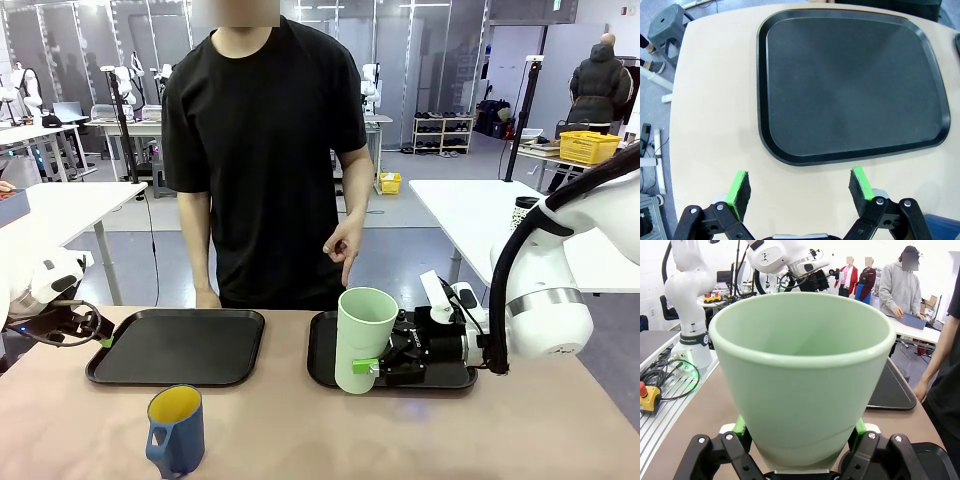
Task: Sort and store the cups by type.
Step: Place the picked Reusable plastic cup into the Flat Tray indicated by the person.
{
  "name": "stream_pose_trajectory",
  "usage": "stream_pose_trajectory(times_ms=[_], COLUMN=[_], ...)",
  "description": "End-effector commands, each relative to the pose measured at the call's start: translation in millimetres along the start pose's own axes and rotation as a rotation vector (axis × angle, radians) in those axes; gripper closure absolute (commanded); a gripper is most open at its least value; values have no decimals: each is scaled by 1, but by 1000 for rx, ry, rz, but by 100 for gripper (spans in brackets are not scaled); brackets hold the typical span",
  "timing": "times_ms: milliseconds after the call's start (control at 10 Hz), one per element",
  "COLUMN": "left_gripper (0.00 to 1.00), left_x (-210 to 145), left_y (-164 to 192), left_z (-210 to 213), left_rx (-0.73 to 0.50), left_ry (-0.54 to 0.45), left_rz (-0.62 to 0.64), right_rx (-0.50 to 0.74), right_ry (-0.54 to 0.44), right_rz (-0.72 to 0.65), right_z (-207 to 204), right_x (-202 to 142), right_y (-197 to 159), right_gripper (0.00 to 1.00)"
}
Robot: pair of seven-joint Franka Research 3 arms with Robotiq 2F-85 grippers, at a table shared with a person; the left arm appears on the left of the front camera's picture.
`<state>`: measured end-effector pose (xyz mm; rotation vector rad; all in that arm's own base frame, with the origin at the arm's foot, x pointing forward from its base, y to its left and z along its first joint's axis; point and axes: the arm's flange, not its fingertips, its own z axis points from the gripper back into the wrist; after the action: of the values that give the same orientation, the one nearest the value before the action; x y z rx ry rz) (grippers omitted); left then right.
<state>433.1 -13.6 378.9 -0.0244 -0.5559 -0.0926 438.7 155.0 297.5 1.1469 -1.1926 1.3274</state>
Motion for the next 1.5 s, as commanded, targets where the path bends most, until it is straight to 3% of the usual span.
stream_pose_trajectory(times_ms=[0, 100, 200, 500, 600, 1000, 1400], left_gripper=[0, 0, 0, 0, 0, 0, 0], left_x=[0, 0, 0, 0, 0, 0, 0], left_y=[1, 1, 1, 1, 1, 1, 1], left_z=[0, 0, 0, 0, 0, 0, 0], left_rx=[1, 1, 1, 1, 1, 1, 1], left_ry=[-2, -2, -2, -2, -2, -2, -2], left_rz=[2, 2, 2, 2, 2, 2, 2], right_rx=[9, 9, 0, -29, -39, -176, -239], right_ry=[-4, -4, 0, 53, 29, 101, 101], right_rz=[6, 6, 0, -3, -18, -130, -158], right_z=[0, 0, 0, 7, 19, 80, 106], right_x=[1, 1, 0, 12, 15, 20, 21], right_y=[0, 0, 0, -15, -25, -74, -109], right_gripper=[35, 35, 15, 15, 15, 15, 15])
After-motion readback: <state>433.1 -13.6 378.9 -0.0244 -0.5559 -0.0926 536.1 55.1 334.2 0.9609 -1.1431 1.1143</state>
